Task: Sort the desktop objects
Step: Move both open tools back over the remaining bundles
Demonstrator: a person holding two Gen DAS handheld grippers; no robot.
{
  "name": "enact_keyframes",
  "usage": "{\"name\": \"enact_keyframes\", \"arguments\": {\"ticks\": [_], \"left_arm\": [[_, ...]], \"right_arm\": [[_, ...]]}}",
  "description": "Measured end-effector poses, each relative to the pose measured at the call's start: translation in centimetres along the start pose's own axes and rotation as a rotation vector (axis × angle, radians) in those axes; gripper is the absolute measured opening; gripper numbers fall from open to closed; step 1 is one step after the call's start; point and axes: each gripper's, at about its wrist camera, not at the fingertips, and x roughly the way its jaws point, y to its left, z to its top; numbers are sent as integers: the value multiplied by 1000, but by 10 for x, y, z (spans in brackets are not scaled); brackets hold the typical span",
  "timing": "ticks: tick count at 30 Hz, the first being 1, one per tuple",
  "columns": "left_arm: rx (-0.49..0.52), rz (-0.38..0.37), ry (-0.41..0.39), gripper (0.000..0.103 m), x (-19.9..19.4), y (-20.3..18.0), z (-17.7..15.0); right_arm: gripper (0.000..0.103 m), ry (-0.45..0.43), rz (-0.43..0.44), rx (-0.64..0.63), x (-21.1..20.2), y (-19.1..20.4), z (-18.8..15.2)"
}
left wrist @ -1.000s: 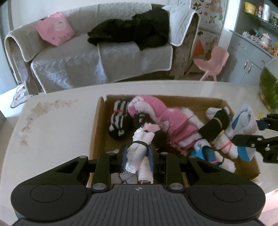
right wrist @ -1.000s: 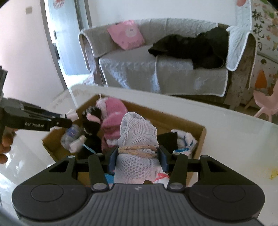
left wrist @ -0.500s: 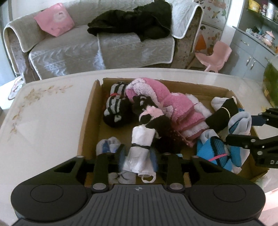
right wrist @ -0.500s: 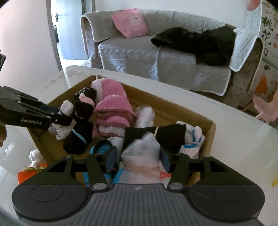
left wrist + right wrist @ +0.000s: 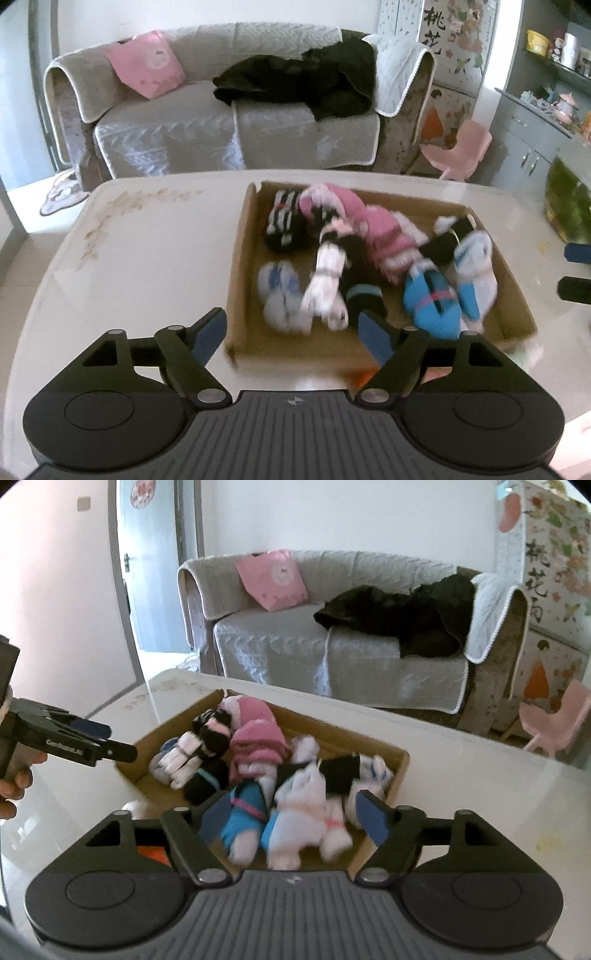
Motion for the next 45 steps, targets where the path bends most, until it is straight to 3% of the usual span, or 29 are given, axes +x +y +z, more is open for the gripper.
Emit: {"name": "enact_keyframes", "arguments": {"ticks": [4,9,21,26,33,40,45], "left_arm": [[-4,-17,5,85,-13,-3,-27],[-62,7,59,85,6,-6,-45],[-247,21,155,85,47,9,-41],[-244,38,170,85,57,2,-42],[-154,85,177,82,52,3,-49],[-179,106,184,82,39,28,-58],[-167,107,175,84,38,23,-59]], "right_arm": [[78,19,-20,55,0,-4,-29],[78,39,-58,115,18,-8,-52],[78,53,-48,173,39,-17,-76],[78,66,-48,167,44,-14,-80],[78,83,-44,166,47,-13,-85],[78,81,-50,163,46,-13,-89],[80,86,-53,173,50,-12,-88]]}}
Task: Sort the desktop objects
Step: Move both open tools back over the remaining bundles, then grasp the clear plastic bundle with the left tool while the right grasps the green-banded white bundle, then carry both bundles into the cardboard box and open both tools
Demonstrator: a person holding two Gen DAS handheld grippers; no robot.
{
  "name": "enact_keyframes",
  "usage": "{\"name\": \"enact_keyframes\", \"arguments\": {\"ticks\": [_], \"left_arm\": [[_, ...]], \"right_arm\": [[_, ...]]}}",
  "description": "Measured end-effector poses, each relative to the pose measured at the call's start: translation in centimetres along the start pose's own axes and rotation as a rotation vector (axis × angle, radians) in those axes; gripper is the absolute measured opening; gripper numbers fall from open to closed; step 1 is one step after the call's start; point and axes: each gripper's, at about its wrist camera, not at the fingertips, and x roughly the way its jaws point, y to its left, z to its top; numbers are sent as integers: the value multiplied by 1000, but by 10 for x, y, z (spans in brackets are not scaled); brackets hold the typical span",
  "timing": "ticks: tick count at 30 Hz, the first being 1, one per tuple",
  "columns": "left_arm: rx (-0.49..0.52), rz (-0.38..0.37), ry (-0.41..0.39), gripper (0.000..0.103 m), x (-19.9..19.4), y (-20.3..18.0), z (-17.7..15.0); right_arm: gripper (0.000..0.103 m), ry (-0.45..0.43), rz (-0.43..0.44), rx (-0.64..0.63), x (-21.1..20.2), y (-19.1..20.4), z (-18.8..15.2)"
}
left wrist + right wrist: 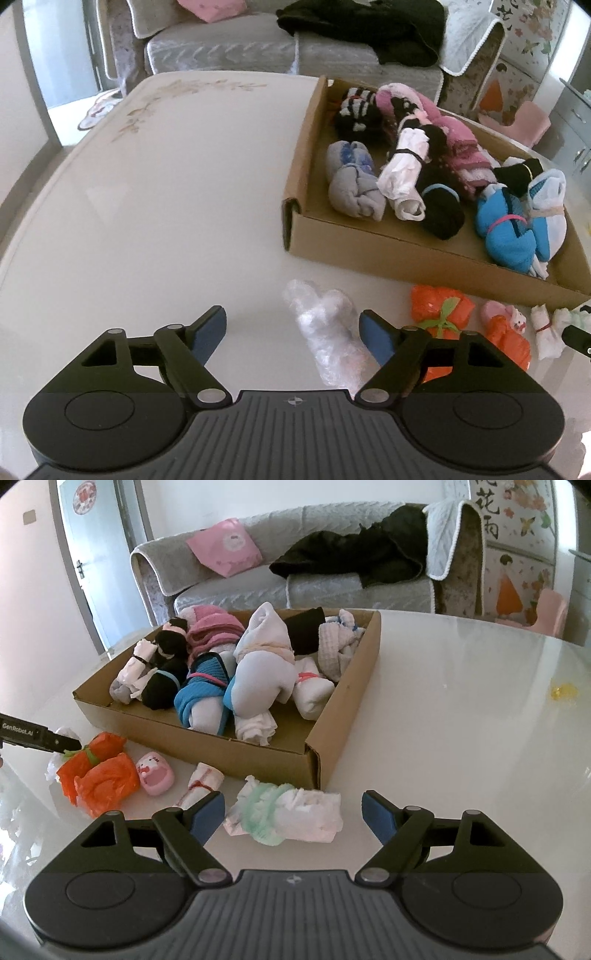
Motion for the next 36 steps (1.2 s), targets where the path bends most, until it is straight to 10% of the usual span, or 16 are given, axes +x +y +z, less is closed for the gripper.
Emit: {"name": "enact_keyframes", "arguments": {"ticks": [6,17,36], "left_arm": [[49,17,-29,83,-1,-8,-9],[64,-1,-79,44,-10,-1,-18],[72,-69,-116,42,-64,-1,-28]], "right_arm": [[88,2,-14,-21,4,7,-4],[60,-59,-3,-18,-2,10,-11],[59,-113,-14,-22,-58,6,-9]]}}
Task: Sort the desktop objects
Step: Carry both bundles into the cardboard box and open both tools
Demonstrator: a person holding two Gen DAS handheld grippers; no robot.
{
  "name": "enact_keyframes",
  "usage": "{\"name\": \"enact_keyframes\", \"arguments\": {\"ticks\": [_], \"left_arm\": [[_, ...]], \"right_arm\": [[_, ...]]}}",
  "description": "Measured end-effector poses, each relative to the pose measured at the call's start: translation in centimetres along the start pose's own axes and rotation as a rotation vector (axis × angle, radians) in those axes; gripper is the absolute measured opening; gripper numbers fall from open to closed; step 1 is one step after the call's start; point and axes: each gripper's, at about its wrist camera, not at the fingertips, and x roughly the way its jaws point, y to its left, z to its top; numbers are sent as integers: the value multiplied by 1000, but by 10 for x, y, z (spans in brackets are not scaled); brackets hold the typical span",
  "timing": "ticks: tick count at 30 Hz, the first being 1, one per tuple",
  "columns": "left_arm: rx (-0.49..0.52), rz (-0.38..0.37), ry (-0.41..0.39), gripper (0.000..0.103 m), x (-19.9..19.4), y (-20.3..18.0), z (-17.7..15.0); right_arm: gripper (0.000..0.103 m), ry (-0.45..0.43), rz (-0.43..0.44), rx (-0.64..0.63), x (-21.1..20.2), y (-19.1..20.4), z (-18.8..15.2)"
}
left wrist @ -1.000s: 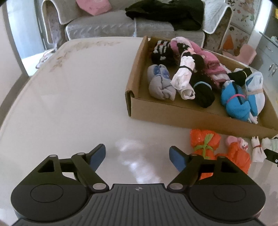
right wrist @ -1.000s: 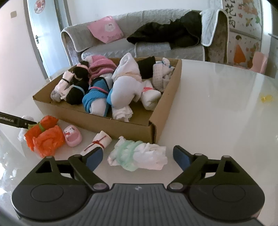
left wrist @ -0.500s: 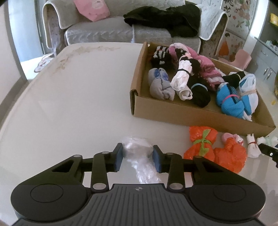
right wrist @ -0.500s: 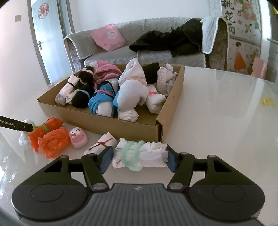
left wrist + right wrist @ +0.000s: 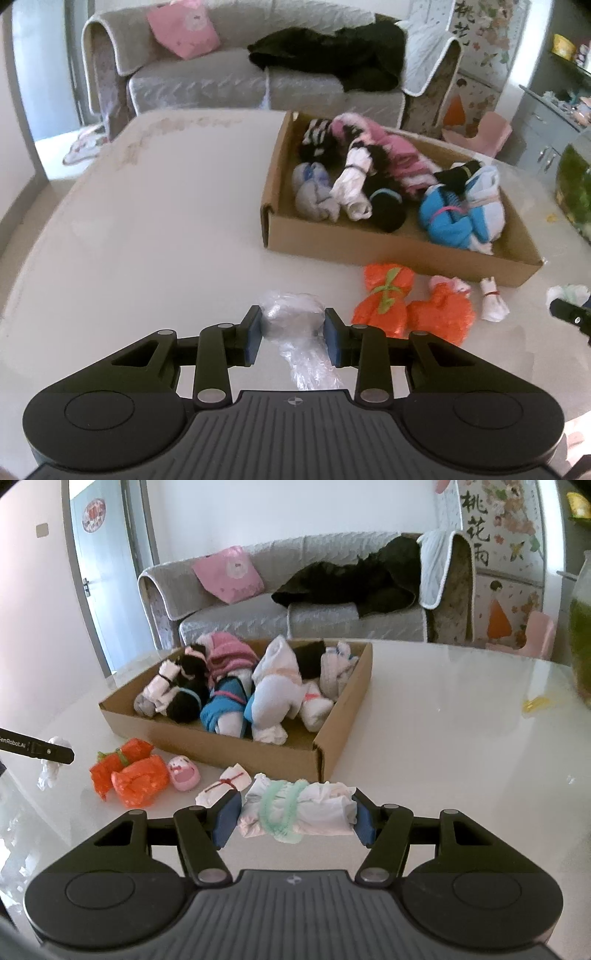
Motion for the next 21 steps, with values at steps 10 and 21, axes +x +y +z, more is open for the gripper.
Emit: {"name": "enact_keyframes", "arguments": {"ticks": [10,21], "left_arm": [[4,-19,-80,42,-60,2,20],[34,-63,-144,42,-67,-17,85]], "right_arm": [[59,-94,6,-32,-46,-7,48],[59,-167,79,-62,-24,8,124]]}}
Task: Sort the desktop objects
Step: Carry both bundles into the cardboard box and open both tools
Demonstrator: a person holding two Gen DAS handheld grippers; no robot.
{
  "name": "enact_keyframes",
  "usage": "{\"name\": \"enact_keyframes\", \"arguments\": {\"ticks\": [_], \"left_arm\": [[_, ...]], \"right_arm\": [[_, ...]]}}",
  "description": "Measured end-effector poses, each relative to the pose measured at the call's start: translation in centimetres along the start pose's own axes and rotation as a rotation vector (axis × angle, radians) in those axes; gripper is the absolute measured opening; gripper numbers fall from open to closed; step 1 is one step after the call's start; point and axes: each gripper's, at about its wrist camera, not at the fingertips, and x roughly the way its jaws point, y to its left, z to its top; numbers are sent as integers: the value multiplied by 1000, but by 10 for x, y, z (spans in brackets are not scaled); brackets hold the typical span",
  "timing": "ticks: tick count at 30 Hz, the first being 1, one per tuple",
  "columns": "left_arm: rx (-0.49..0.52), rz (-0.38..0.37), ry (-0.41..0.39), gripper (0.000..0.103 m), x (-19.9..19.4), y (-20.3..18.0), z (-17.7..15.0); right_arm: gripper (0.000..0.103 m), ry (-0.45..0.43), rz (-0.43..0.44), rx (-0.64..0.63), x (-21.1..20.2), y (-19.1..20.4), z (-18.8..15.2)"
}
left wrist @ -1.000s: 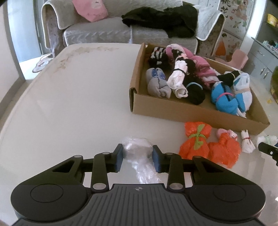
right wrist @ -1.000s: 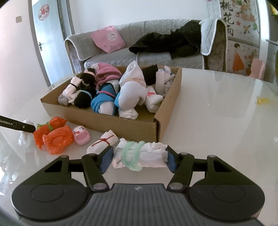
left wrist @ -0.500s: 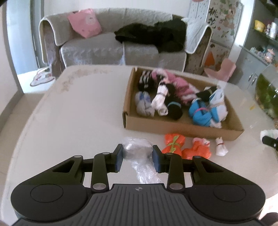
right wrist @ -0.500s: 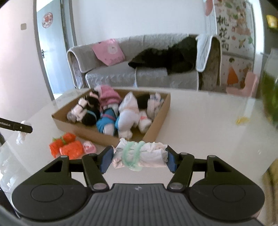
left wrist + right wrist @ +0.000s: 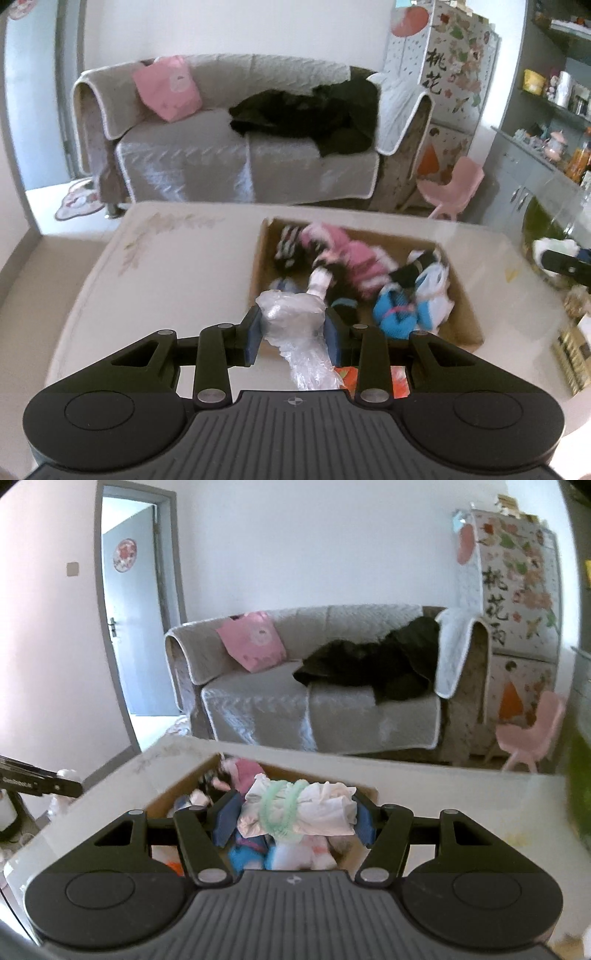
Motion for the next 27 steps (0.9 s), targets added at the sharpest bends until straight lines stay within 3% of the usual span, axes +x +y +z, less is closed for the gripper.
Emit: {"name": "enact_keyframes", "arguments": {"ticks": [10,21,27], "left_arm": [[57,-71,44,42,75,-45,45],[54,-111,191,42,170,-63,12],[85,-110,194,43,184,-68,-2]], "right_arm": [[59,75,49,-4,89,-2,29],[59,219,20,-36,161,-2,8],[60,264,-1,-35,179,-7,-1]]}}
